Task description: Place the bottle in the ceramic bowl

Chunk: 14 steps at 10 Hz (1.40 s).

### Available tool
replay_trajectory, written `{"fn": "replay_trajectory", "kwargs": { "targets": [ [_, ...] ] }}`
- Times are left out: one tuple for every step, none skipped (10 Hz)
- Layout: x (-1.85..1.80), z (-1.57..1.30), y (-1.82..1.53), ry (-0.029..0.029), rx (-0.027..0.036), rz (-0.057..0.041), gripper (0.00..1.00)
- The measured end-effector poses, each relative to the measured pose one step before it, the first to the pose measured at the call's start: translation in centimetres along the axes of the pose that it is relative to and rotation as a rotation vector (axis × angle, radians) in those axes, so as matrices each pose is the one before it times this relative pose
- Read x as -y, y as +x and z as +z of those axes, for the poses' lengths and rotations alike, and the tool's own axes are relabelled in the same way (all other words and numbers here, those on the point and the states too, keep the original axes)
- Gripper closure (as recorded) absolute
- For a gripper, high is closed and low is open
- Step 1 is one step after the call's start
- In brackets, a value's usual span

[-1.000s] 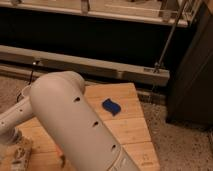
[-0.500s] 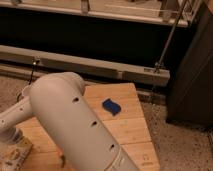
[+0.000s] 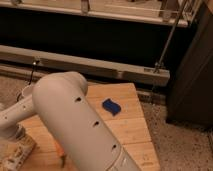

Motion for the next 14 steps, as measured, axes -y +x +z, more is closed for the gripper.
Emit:
{"fn": "replay_trajectory", "kwargs": {
  "targets": [
    [-0.031,-1.254,1.278,0.01582,0.01403,0.03292,0.67],
    [-0.102,-1.722,1.657,0.02233,0.01657,0.03804,0.67],
    [-0.248,-1.899,2.084,0.02238,0.00923,0.03851,0.67],
    [-0.436,-2.282,2.523,0.02483,0.00893,0.04422,0.67],
    [-0.456,-2.023,2.407,0.02365,0.00935,0.04198,0.67],
    [-0.815,-1.844,2.613,0.01726,0.00663,0.04509,0.67],
    [-0.980,-1.443,2.539,0.01063,0.00230,0.04317,0.67],
    [-1.274,-0.977,2.603,0.00069,-0.00231,0.04208,0.65],
    [-1.466,-0.262,2.395,-0.01348,-0.00414,0.03937,0.58],
    [-1.028,0.235,1.864,-0.01132,-0.00824,0.02833,0.51],
    [-1.432,0.451,2.252,-0.02208,-0.01356,0.03386,0.47],
    [-1.687,0.845,2.314,-0.03426,-0.02613,0.02643,0.46],
    [-1.055,0.496,1.375,-0.02186,-0.02218,0.01281,0.46],
    [-0.767,0.262,1.315,-0.01475,-0.02003,0.01585,0.46]
  ]
}}
